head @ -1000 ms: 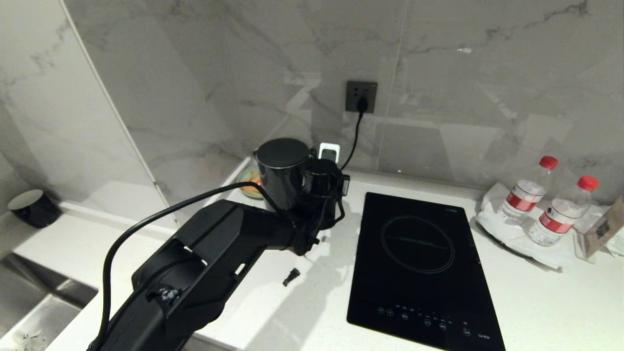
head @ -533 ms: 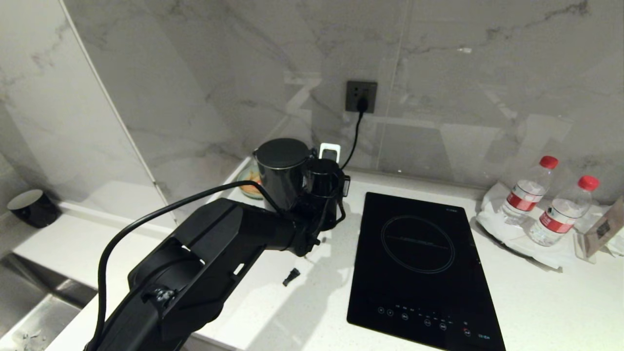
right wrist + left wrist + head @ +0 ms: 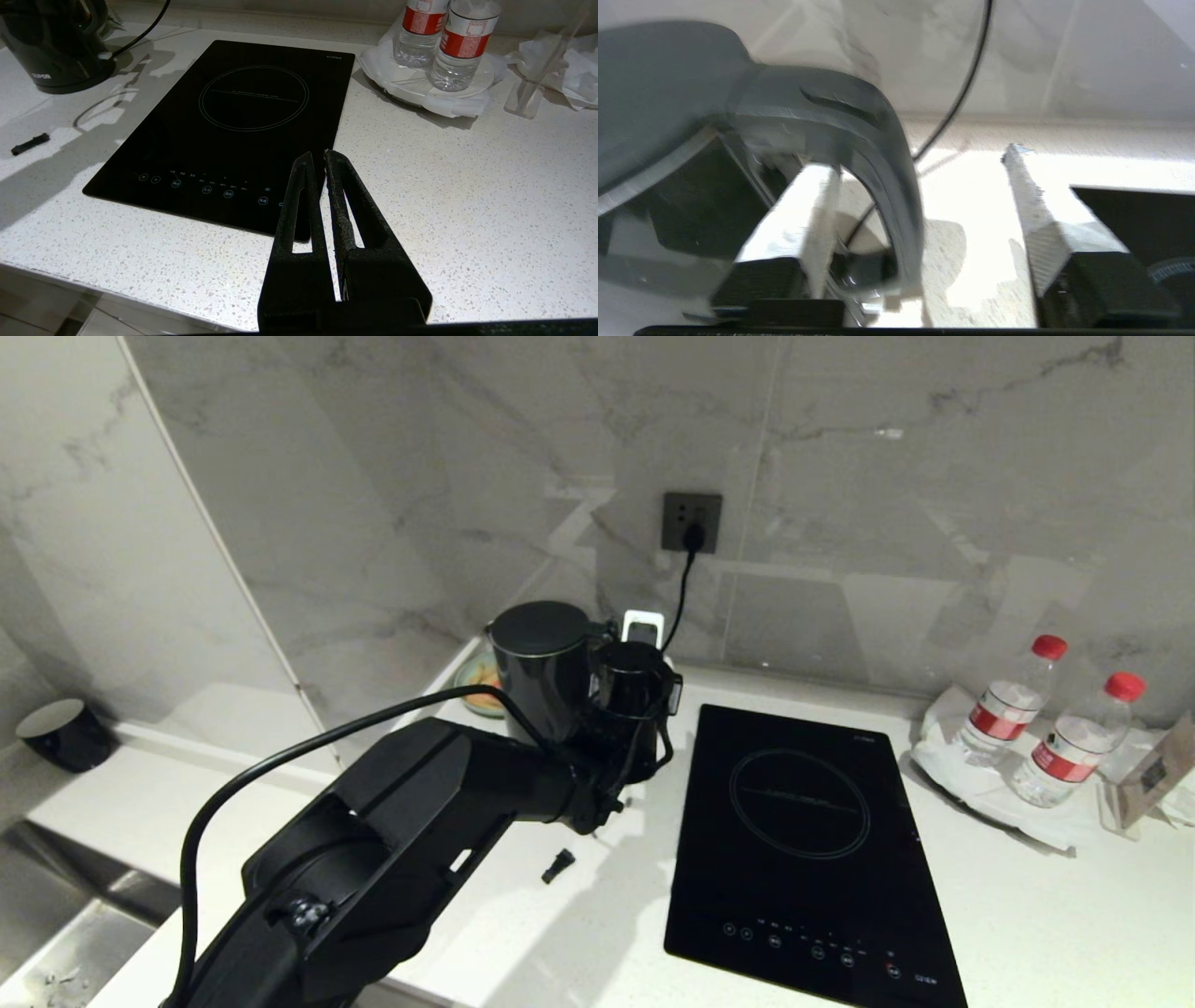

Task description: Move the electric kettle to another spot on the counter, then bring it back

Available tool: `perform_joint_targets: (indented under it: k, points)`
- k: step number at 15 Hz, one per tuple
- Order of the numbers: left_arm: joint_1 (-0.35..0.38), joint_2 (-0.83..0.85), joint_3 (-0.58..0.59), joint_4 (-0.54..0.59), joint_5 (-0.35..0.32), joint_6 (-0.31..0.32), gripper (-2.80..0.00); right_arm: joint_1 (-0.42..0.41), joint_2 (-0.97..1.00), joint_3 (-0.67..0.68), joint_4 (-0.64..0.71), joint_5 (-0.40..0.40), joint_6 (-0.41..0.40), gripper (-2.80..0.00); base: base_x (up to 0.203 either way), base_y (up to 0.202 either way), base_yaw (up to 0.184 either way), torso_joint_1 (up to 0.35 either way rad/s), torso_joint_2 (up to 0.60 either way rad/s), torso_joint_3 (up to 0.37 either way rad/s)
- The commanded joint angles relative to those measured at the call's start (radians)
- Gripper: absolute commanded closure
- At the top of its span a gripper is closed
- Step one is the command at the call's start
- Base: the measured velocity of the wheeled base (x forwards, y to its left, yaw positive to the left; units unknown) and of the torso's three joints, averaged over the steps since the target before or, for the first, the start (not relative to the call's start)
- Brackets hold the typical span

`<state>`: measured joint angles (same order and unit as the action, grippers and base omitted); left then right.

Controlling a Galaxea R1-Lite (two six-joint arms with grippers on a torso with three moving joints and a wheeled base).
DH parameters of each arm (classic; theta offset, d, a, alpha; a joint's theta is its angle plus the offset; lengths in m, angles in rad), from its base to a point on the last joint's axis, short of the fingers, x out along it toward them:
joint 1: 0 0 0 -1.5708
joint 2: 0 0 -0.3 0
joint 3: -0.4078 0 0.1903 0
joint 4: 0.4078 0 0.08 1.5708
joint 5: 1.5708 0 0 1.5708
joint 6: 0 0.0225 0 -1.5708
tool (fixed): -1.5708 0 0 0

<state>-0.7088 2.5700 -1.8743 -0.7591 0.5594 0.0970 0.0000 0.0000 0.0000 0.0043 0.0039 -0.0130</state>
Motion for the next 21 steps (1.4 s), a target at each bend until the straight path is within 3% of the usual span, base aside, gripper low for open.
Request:
perform_joint_targets:
  k: [1,5,9,15,21]
  points:
    - [-0.007,-0.023,0.064,-0.003,0.002,-0.020,-2.80,0.000,0.000,0.000,0.000,0.001,0.000,0.00,0.000,0.000,0.000,0.000,0.00,0.000]
    - [-0.023,-0.090,0.242,-0.013,-0.005,-0.093,-2.80,0.000,0.000,0.000,0.000,0.001,0.001,0.00,0.000,0.000,0.000,0.000,0.00,0.000]
    - [-0.028,-0.219,0.462,-0.041,-0.010,-0.114,-2.80,0.000,0.000,0.000,0.000,0.001,0.001,0.00,0.000,0.000,0.000,0.000,0.00,0.000]
    - [-0.065,-0.531,0.952,-0.116,-0.005,-0.171,-2.80,0.000,0.000,0.000,0.000,0.001,0.001,0.00,0.000,0.000,0.000,0.000,0.00,0.000]
    - [-0.105,-0.844,1.253,-0.129,-0.008,-0.183,-2.80,0.000,0.000,0.000,0.000,0.001,0.001,0.00,0.000,0.000,0.000,0.000,0.00,0.000]
